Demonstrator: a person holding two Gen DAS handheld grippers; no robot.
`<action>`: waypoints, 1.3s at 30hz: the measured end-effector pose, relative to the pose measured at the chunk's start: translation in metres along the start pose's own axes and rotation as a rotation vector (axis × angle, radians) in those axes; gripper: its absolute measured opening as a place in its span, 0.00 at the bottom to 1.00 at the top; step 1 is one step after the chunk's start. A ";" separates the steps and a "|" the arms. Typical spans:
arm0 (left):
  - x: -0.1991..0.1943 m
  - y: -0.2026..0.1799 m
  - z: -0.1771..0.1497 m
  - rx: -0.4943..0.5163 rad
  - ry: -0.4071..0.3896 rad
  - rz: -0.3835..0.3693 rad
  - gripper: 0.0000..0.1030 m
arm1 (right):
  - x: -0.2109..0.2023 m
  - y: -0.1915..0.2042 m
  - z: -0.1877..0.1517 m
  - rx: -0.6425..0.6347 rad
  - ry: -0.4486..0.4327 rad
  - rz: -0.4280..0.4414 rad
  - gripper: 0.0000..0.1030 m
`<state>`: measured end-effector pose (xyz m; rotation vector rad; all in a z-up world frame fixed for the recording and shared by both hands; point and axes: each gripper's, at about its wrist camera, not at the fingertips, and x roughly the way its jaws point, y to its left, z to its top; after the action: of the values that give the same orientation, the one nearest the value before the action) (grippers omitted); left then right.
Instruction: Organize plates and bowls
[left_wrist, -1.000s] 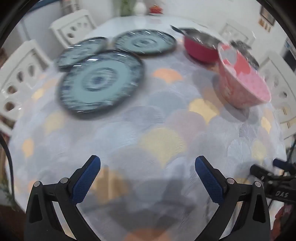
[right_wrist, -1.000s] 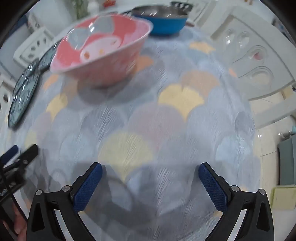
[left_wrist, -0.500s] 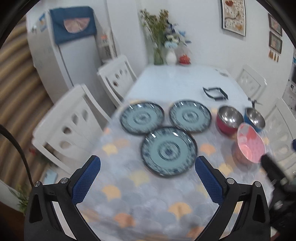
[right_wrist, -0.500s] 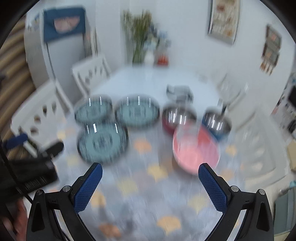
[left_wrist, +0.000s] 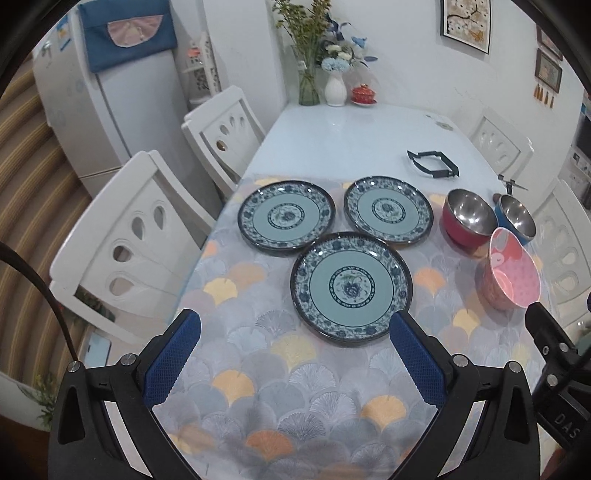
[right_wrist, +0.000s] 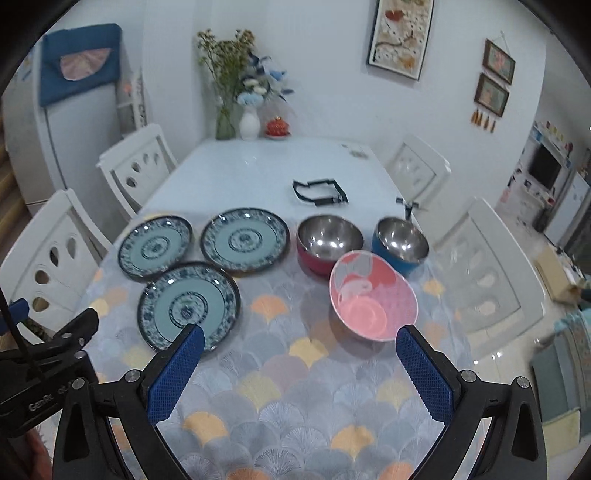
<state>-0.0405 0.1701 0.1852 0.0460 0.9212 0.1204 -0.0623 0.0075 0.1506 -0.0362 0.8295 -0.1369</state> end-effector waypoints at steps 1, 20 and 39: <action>0.002 0.003 0.002 0.002 0.006 -0.009 0.99 | 0.002 0.003 0.000 0.001 0.008 -0.008 1.00; 0.025 0.025 0.010 0.009 0.048 -0.044 0.99 | 0.014 0.035 0.001 -0.009 0.081 -0.024 1.00; 0.048 0.043 0.013 0.044 0.076 -0.084 0.99 | 0.029 0.062 -0.001 0.005 0.145 -0.082 1.00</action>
<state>-0.0050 0.2191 0.1587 0.0439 1.0004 0.0239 -0.0371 0.0645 0.1229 -0.0562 0.9732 -0.2212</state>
